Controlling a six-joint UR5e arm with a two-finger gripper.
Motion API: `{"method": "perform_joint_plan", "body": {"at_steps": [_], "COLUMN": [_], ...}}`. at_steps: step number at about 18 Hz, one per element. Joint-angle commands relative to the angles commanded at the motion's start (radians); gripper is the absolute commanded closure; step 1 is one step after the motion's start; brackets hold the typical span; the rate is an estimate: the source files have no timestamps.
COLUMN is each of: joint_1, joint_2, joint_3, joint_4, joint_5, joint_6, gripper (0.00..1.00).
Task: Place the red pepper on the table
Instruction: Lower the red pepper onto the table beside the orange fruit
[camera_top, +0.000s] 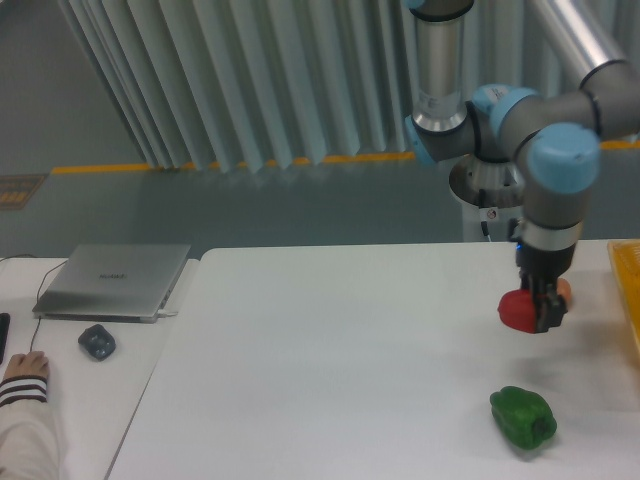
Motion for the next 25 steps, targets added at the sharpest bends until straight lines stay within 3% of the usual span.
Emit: {"method": "perform_joint_plan", "body": {"at_steps": [9,12,13,14,25], "joint_1": [-0.018,-0.023,-0.023,-0.023,-0.023], "joint_2": [-0.025,-0.028,-0.028,-0.031,-0.029], "joint_3": [-0.017,-0.017,-0.017,-0.015,-0.002], "joint_4": [0.005,0.005,0.005,0.006,0.002], "joint_5": [-0.001,0.000,0.000,0.000,-0.003], "joint_6": [-0.005,-0.002,0.000,0.004,-0.006], "gripper": [0.51,0.38,0.26,0.00,0.00]}}
